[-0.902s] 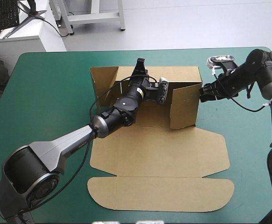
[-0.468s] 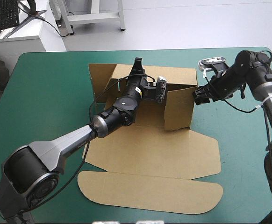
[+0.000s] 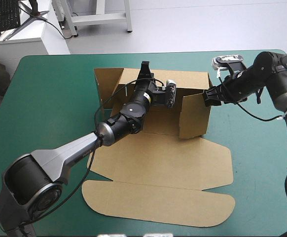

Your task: Fold the box

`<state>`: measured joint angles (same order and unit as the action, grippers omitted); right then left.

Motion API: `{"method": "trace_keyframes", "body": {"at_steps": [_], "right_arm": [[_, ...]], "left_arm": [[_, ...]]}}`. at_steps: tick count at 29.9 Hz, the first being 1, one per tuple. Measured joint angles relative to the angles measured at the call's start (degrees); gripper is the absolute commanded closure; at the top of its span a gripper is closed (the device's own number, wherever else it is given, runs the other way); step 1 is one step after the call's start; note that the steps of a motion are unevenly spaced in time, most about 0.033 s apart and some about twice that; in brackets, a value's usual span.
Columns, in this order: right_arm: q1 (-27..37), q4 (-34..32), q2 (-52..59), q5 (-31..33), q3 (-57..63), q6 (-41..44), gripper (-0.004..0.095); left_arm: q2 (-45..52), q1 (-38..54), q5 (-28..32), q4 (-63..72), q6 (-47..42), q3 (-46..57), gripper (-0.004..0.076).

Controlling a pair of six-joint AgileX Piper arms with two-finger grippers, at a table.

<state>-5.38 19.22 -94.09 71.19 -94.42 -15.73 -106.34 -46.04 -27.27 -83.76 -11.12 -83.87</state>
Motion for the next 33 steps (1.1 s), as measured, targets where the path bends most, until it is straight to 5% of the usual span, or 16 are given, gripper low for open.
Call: {"method": "trace_keyframes", "body": {"at_steps": [11, 33], "right_arm": [[-2.4, 1.7, -1.1, -0.3, 5.2, -9.9, 0.0359], [-2.5, 7.0, -5.7, -10.7, 5.4, -18.0, 0.036]], "left_arm": [[0.0, 0.0, 0.0, -0.2, -2.3, 0.0, 0.0734], [-0.1, 0.1, -0.9, -0.2, -2.4, 0.0, 0.0734]]}}
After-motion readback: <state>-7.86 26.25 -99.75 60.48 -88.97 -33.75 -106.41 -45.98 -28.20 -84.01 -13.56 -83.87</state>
